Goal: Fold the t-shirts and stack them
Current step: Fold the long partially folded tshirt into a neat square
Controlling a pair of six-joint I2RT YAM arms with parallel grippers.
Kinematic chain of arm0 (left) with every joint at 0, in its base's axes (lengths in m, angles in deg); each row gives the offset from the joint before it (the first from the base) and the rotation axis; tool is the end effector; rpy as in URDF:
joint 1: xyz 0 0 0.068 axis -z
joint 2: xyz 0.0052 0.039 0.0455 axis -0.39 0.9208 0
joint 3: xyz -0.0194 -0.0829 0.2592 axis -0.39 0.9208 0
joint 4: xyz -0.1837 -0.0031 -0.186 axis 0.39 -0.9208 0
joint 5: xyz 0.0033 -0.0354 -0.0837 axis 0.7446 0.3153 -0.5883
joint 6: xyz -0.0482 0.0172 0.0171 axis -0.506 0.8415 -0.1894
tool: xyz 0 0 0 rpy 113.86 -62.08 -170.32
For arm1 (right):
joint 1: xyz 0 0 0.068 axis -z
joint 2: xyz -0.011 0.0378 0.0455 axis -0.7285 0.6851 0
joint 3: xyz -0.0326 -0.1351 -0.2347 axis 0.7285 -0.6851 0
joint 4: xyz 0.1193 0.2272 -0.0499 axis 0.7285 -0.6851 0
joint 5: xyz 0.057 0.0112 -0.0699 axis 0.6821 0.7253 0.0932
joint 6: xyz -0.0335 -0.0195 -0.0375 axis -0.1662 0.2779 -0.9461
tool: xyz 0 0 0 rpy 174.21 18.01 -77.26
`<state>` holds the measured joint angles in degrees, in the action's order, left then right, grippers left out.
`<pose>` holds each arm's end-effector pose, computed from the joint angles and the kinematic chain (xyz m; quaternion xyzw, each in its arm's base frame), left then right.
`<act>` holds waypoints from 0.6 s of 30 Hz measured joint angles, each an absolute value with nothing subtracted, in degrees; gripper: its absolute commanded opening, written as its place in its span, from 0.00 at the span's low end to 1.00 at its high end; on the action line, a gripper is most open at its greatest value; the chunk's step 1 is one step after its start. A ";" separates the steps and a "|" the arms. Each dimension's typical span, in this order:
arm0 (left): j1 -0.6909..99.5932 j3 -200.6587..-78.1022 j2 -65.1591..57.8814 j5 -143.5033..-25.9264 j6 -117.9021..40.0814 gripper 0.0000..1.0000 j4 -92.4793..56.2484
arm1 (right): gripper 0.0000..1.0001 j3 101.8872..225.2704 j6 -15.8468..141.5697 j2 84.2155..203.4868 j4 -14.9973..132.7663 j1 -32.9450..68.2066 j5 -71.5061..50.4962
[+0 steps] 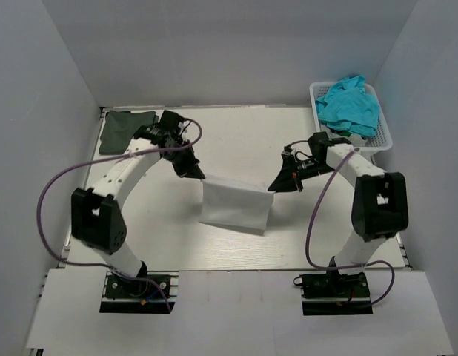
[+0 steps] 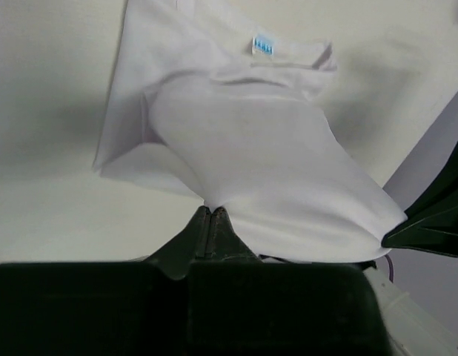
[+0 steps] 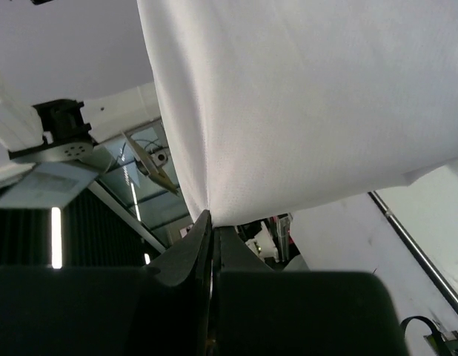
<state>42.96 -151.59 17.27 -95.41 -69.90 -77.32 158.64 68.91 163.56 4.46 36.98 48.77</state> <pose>0.3152 -0.1270 0.2834 -0.1603 0.9570 -0.2316 0.0692 0.3087 0.0864 0.2142 0.0011 -0.8338 -0.5471 0.0733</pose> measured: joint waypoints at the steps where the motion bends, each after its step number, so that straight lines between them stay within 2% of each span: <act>1: 43.05 -149.91 14.62 -95.46 -70.29 0.00 -77.54 | 0.00 156.98 68.52 161.36 4.02 36.87 49.42; 10: 44.10 -132.22 -9.59 -97.49 -73.00 0.00 -80.18 | 0.00 142.49 62.72 147.70 1.66 33.63 56.18; 18: 44.19 -127.83 -11.91 -99.24 -74.75 0.00 -79.55 | 0.00 136.46 59.45 147.94 0.80 32.19 60.35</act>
<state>44.19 -127.83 -11.91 -99.24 -74.75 -79.55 136.46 59.45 147.94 0.80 32.19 60.35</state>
